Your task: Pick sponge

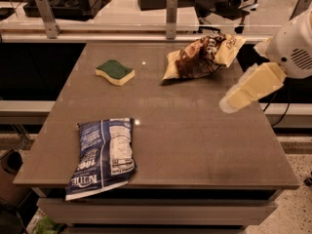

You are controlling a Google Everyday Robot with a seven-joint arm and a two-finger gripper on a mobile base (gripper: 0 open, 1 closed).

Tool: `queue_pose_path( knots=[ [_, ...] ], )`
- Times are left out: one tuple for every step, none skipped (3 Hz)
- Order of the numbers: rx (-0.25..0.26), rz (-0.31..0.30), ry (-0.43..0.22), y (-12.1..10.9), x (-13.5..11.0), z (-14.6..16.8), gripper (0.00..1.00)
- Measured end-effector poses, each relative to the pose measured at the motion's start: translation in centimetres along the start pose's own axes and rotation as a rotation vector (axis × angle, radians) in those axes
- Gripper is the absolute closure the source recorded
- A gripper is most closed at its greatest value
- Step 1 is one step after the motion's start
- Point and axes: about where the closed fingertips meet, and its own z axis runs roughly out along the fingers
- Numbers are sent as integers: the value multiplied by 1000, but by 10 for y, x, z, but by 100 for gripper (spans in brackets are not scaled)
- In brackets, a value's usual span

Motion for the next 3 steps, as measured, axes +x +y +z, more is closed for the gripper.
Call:
queue_pose_path(
  knots=[
    [0,119,-141,5,-21,28,0],
    [54,123,-197,-8,-36,24,0],
    [55,122,-196,-8,-36,24,0]
  ],
)
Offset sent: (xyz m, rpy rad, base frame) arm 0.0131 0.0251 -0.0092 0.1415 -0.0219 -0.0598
